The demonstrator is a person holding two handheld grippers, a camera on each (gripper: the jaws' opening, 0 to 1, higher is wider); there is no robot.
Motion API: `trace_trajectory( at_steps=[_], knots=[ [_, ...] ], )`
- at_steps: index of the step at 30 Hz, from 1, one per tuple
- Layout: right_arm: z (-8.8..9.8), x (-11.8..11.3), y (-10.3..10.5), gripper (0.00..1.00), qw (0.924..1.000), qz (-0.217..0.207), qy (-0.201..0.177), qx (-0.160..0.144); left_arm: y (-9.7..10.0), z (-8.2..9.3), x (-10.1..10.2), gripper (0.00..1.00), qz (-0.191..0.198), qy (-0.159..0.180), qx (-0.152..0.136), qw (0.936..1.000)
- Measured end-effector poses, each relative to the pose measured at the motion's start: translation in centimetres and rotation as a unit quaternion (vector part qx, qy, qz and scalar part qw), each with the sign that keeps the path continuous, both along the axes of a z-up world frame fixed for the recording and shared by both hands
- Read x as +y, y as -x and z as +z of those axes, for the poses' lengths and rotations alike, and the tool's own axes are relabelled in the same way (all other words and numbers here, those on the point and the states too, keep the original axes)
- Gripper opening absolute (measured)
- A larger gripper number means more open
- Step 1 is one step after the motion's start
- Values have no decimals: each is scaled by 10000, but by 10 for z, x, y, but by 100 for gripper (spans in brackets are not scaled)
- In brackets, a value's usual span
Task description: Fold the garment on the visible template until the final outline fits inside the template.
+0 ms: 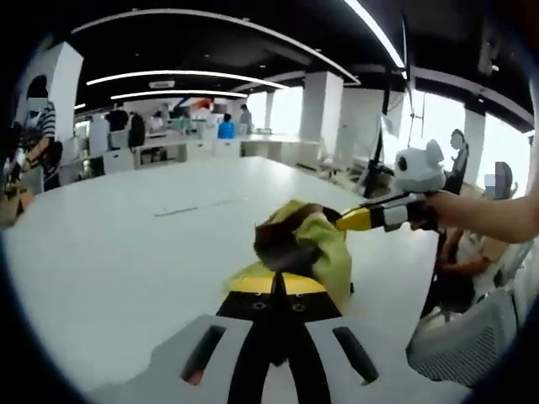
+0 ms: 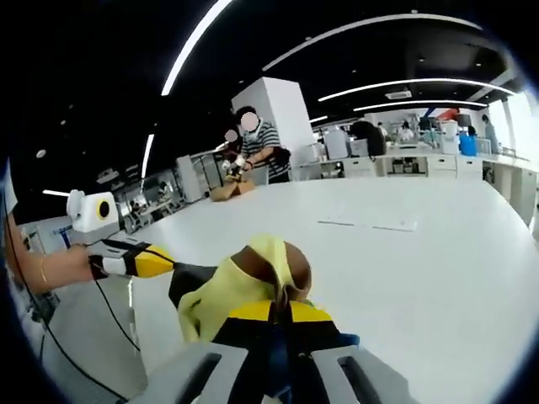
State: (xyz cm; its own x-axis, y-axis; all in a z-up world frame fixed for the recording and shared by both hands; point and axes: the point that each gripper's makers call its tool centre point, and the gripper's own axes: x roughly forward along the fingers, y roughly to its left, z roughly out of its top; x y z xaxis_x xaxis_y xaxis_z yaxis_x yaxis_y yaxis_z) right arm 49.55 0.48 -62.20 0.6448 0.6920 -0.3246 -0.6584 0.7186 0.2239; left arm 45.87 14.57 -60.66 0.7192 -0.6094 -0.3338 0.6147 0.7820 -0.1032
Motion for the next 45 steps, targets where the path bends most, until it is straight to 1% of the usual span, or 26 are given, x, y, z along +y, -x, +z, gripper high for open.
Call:
trace_trajectory(
  at_steps=[5,7,8,11,13,17,19,20,23,25,27,29,32,34,36,37,38,39,40,42,45],
  knots=[
    [24,-1,-12,0,9997,-48,16,-244,-11,22,9,0,142,113,-198,9996],
    [28,-2,-17,0,9994,-100,78,-309,-18,31,12,0,189,199,-277,9992],
    [31,-3,-20,0,9992,-130,116,-353,-23,38,13,0,209,282,-402,9986],
    [40,-6,-35,0,9984,-334,57,-452,-35,44,20,0,326,349,-445,9979],
    [44,-7,-45,0,9975,-469,65,-526,-45,47,25,0,420,362,-479,9973],
    [46,-5,-59,0,9970,-518,47,-571,-61,47,31,0,519,300,-522,9968],
    [45,-4,-66,0,9968,-575,92,-550,-67,47,33,0,543,267,-528,9968],
    [43,-5,-73,0,9963,-639,154,-558,-70,46,34,0,560,249,-525,9967],
    [41,-7,-88,0,9951,-838,193,-498,-86,46,39,0,666,165,-583,9959],
    [38,-7,-96,0,9944,-921,214,-469,-95,46,42,0,761,170,-537,9955],
    [34,-6,-105,0,9941,-966,217,-440,-105,46,44,0,800,209,-547,9951],
    [26,-6,-115,0,9936,-1019,322,-378,-117,44,45,0,846,227,-536,9947],
    [12,-3,-128,0,9934,-1026,453,-254,-132,34,45,0,844,108,-483,9952],
    [-4,-2,-136,0,9935,-1017,507,-86,-143,18,45,0,813,-66,-359,9960],
    [-19,-2,-142,0,9929,-1046,571,64,-149,5,45,0,781,-193,-260,9964],
    [-22,-2,-143,0,9927,-1042,593,94,-152,-1,46,0,762,-278,-219,9965],
    [-32,-2,-145,0,9922,-1050,634,221,-155,-9,47,0,810,-307,-131,9962],
    [-37,-2,-147,0,9920,-1048,664,253,-158,-11,46,0,807,-295,-157,9962],
    [-46,-1,-149,0,9915,-1026,727,318,-160,-15,46,0,803,-316,-143,9962],
    [-55,0,-150,0,9912,-995,791,368,-165,-28,49,0,837,-445,-18,9955],
    [-72,4,-152,0,9902,-954,848,558,-172,-42,51,0,867,-538,106,9947]
  ],
)
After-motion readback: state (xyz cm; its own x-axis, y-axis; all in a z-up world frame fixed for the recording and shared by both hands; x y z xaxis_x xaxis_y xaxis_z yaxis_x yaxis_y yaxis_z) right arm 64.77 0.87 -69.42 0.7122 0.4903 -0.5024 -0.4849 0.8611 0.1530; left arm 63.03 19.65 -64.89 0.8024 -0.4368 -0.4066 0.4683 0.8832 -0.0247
